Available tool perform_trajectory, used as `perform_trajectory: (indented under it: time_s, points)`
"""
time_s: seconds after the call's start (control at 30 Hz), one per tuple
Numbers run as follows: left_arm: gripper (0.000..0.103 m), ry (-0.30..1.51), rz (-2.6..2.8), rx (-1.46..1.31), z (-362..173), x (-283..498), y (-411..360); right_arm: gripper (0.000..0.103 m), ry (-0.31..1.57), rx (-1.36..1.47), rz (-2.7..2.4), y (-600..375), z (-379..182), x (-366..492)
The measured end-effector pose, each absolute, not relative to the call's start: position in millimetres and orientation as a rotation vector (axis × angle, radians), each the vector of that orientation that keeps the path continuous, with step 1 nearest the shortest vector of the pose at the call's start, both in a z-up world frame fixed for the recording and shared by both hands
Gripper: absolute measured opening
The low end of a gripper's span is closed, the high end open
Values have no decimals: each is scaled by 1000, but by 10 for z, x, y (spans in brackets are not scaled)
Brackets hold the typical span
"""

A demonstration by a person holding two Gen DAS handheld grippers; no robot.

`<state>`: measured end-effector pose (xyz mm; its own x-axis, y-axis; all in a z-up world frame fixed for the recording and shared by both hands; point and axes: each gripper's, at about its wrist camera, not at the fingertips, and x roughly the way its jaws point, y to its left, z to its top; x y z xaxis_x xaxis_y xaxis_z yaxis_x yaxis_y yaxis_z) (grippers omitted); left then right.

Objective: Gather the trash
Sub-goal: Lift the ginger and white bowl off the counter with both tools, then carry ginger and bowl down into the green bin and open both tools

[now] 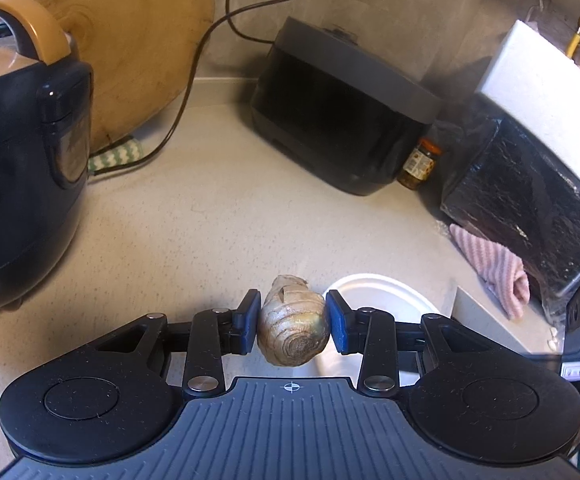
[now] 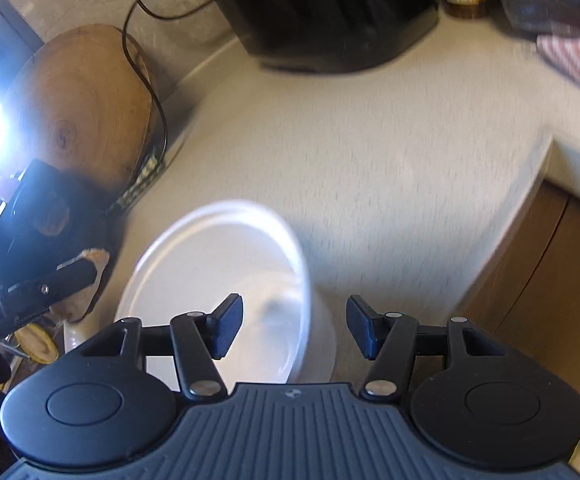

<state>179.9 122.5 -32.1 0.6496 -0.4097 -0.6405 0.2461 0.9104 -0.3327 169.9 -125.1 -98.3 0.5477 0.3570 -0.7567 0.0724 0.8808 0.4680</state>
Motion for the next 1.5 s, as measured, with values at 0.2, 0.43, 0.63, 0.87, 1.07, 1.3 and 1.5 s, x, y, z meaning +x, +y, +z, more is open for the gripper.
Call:
perform_trajectory:
  time_s: [0.2, 0.43, 0.63, 0.87, 1.07, 1.3, 1.5]
  points:
    - [41, 783, -368, -215, -313, 1755, 1179, 31, 1055, 535, 229, -1190, -1101, 1555]
    - [41, 756, -421, -199, -199, 1663, 972, 25, 1002, 604, 199, -1542, -949, 1319]
    - [41, 798, -544, -150, -254, 1529, 522, 18, 938, 633, 86, -2123, -893, 927]
    - [41, 1005, -709, -26, -739, 1277, -255, 14, 973, 751, -102, -2812, -1387, 233]
    - [41, 1239, -792, 58, -1546, 947, -839, 14, 1083, 824, -278, -3256, -2167, -364]
    - [41, 1446, -640, 56, -2885, 823, -1268, 20, 1186, 882, -378, -3501, -3313, -622]
    - [42, 1536, -446, -78, -3528, 817, -1246, 29, 1306, 951, -368, -3478, -3902, -832]
